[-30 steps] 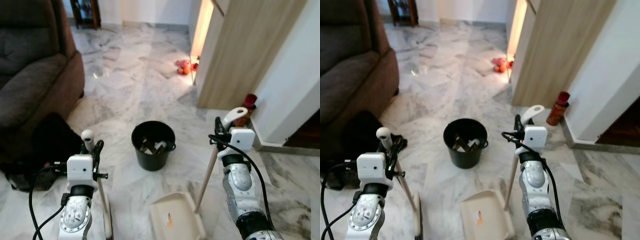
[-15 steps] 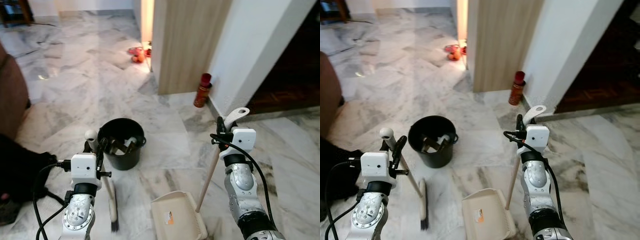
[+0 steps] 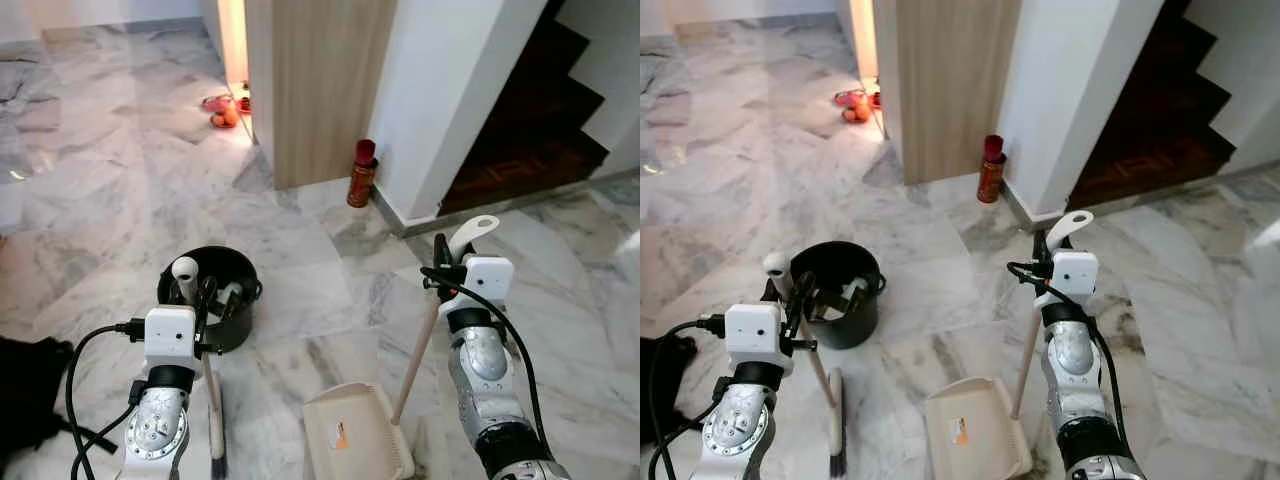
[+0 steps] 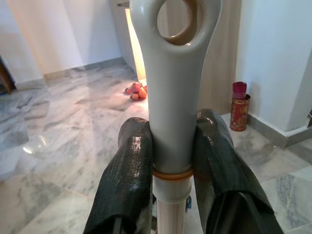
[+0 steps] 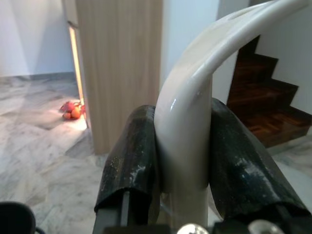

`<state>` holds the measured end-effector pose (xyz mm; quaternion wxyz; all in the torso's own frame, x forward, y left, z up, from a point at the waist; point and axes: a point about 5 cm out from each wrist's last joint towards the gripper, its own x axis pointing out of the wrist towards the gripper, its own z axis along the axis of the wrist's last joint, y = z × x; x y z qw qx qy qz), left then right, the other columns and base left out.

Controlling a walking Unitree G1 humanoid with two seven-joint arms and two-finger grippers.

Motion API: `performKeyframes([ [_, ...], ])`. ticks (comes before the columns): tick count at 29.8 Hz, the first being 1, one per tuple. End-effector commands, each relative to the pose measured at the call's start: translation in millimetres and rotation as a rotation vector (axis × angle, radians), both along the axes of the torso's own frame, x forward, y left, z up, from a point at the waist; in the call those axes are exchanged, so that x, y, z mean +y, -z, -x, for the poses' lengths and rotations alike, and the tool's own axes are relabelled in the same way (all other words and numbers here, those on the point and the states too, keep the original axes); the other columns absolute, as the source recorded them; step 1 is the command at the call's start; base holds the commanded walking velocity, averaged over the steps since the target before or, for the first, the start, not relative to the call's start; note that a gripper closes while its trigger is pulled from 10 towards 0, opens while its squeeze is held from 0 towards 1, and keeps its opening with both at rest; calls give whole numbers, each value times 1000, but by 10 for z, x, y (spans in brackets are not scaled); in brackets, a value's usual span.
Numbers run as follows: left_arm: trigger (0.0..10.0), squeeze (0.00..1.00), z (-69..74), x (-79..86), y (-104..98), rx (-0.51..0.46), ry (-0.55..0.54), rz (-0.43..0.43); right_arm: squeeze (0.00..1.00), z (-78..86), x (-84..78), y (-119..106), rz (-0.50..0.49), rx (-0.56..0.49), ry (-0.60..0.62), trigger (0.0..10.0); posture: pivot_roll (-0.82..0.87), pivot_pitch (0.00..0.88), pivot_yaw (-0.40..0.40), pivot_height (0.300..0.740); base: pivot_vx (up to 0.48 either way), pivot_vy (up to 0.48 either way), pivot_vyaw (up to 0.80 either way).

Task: Sweep floor

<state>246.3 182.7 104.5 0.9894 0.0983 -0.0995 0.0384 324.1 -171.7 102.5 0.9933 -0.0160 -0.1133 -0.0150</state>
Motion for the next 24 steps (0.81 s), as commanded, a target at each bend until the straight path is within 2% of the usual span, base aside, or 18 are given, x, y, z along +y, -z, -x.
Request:
performKeyframes([
  [1,10000,31,-37,-41,-40,-14,12,-11,0,-22,-39,-39,-2,-8,15,10000,38,96,-61,740,0,0,-800],
  [24,10000,27,-68,-20,-57,-7,28,-16,0,-2,8,-24,-21,-9,28,10000,24,108,-36,740,0,0,-800],
])
